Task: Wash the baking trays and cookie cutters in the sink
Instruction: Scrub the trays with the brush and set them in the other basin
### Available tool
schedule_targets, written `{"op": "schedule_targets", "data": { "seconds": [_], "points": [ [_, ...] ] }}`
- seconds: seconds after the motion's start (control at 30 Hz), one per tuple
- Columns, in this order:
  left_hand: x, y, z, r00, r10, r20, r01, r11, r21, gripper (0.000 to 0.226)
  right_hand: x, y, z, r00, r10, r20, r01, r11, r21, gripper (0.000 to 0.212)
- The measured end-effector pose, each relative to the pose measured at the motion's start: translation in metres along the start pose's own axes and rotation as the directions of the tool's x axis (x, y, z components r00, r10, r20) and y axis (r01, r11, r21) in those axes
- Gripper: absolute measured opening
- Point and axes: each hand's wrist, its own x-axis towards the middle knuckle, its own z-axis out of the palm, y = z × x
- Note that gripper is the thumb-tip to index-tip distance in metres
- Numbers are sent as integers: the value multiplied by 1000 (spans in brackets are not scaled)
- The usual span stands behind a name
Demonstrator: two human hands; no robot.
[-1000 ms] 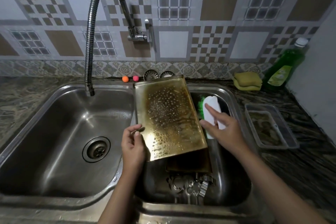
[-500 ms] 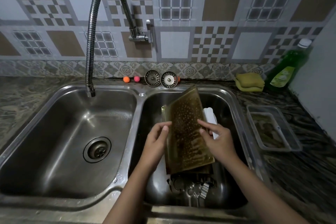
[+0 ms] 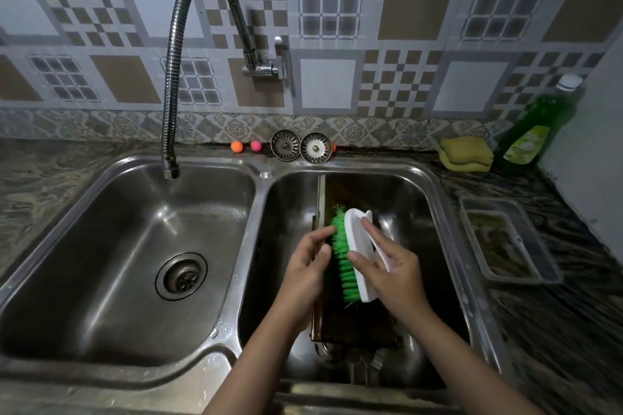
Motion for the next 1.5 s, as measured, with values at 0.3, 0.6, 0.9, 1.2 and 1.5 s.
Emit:
{"op": "schedule_targets", "data": {
  "seconds": [0.3,0.6,0.9,1.2,1.5],
  "points": [
    [-11,-16,-7,984,175,-13,-174,981,86,30,60,-15,-16,988,-62,-141,25,968,-250,77],
    [-12,-17,-20,990,138,-34,-137,990,22,27,79,-19,-18,992,-24,-127,-18,946,-323,76],
    [-14,-12,-33,990,117,-73,-122,991,-63,28,58,-14,-10,994,-113,10,111,947,-301,76],
    [-7,-3,-23,966,168,-196,-199,968,-155,29,-11,-34,33,984,-174,25,175,965,-197,77],
    [-12,15,-36,950,217,-226,-255,954,-156,36,56,-8,-13,977,-74,-200,29,975,-218,77]
  ]
}}
